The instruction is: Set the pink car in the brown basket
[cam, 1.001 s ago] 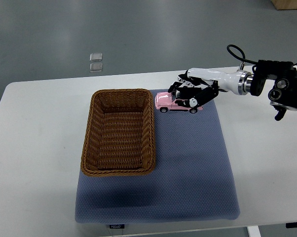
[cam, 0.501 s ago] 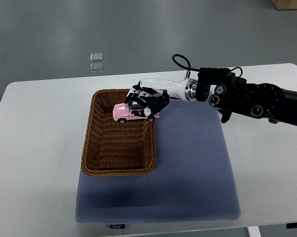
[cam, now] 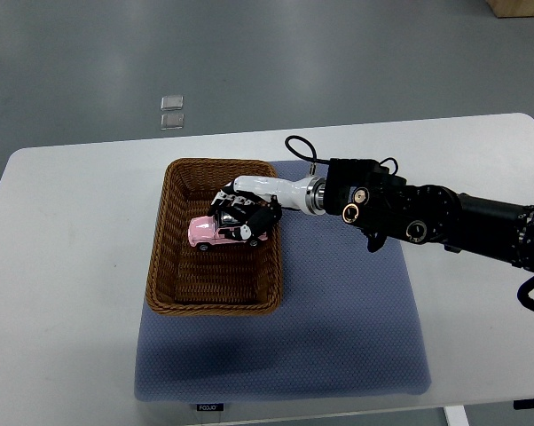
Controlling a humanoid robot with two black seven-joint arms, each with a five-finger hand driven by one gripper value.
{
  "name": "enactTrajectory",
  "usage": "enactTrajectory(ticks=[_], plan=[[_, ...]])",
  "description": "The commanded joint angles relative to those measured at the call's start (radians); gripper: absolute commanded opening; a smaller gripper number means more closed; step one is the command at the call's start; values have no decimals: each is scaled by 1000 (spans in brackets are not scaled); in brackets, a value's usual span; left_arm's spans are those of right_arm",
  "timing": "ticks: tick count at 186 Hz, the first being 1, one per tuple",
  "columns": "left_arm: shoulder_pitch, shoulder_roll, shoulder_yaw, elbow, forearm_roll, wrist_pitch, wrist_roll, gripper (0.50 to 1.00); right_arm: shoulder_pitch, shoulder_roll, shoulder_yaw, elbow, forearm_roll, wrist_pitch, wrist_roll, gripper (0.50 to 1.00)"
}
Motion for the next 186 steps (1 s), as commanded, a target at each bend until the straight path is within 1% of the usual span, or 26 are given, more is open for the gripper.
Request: enactTrajectory(ticks=[1,18,36,61,87,99,115,129,155,186], plan=[[0,0,0,0,0,0,0,1000,-6,2,11,0,6,-1,-1,897],[0,0,2,2,0,0,0,1000,-5,-8,54,3,11,-9,1,897],[0,0,2,2,-1,0,0,1000,-5,-27,176,3,12,-4,-1,897],[0,0,3,2,-1,0,0,1000,-35,-87,337,6,49,0,1,899],[0,0,5,2,-1,0,0,1000,-141,-142,518,27,175,4,4,907],[0,0,5,2,0,0,0,1000,-229,-156,650,53,256,20,8,909],[0,0,5,2,0,0,0,1000,-322,-145,802,66,347,57,15,911],[0,0,6,2,-1,0,0,1000,-384,-131,888,66,403,77,16,911],[0,0,6,5,-1,2,0,1000,-459,-120,968,64,479,86,33,913],[0,0,6,3,0,0,0,1000,-525,-108,980,59,569,89,36,913]])
